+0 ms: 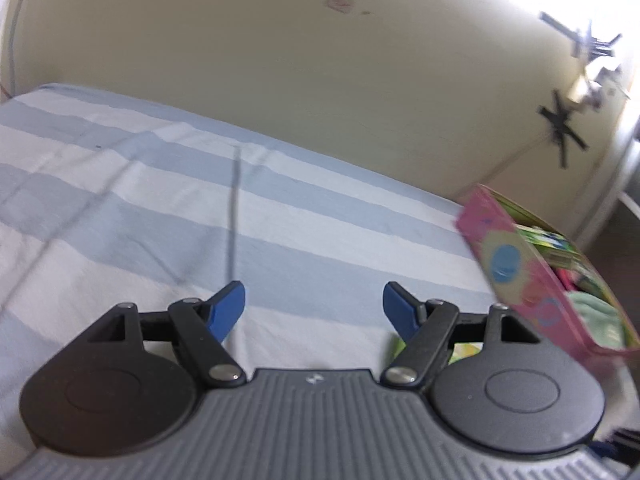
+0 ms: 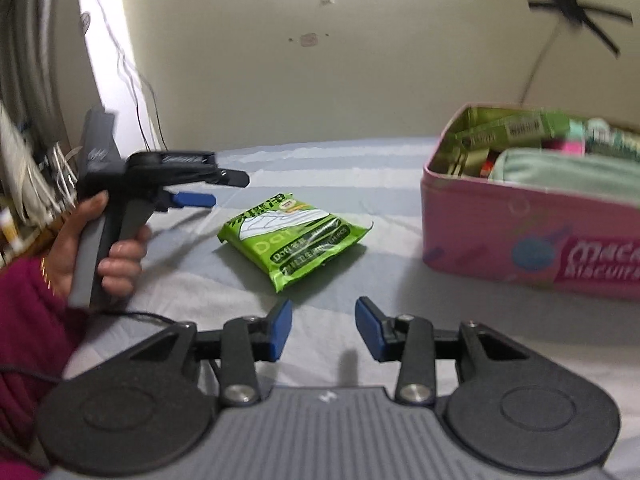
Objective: Organize objects
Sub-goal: 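Open the right tool to release the wipes packet on the sheet, then grasp the Dafi wipes packet with the left tool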
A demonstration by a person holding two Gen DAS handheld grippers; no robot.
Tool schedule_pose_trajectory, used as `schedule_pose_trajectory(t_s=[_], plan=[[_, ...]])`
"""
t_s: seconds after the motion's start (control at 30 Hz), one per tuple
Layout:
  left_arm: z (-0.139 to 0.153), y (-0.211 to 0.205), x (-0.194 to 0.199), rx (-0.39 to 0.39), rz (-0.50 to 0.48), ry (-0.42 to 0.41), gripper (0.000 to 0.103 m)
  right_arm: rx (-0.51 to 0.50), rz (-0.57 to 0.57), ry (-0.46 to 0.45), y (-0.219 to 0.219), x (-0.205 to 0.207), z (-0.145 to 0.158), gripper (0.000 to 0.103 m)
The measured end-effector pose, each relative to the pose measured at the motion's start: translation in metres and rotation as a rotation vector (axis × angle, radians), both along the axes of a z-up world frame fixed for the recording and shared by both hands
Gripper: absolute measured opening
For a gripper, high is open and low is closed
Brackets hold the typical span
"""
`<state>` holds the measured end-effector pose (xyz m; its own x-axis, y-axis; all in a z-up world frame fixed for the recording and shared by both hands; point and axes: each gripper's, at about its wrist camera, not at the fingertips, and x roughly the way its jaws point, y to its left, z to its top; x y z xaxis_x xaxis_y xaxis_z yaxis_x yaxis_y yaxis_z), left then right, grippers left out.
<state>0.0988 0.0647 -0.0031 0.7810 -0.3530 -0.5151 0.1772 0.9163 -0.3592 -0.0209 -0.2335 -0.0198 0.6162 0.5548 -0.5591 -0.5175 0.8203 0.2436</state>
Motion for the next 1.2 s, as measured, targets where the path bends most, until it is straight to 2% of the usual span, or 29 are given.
schedule_pose_trajectory(t_s=[0.13, 0.27, 0.47, 0.67, 0.8, 1.2], plan=[[0.006, -0.019, -0.013, -0.023, -0.100, -0.013, 0.081, 0.050, -0.003, 0.041, 0.000, 0.014, -0.003, 0.044], [0.007, -0.039, -0.015, 0.008, -0.157, -0.006, 0.085, 0.046, 0.015, 0.051, 0.011, 0.023, -0.009, 0.051], [0.003, -0.065, -0.014, 0.126, -0.129, 0.013, 0.085, 0.031, 0.037, 0.060, 0.022, 0.033, -0.012, 0.056], [0.005, -0.077, -0.017, 0.166, -0.121, 0.027, 0.085, 0.071, 0.050, 0.078, 0.025, 0.044, -0.013, 0.058], [0.004, -0.086, -0.020, 0.193, -0.124, 0.034, 0.085, 0.086, 0.066, 0.079, 0.028, 0.048, -0.014, 0.064], [-0.001, -0.098, -0.020, 0.231, -0.114, 0.044, 0.085, 0.050, 0.105, 0.044, 0.039, 0.051, -0.012, 0.072]])
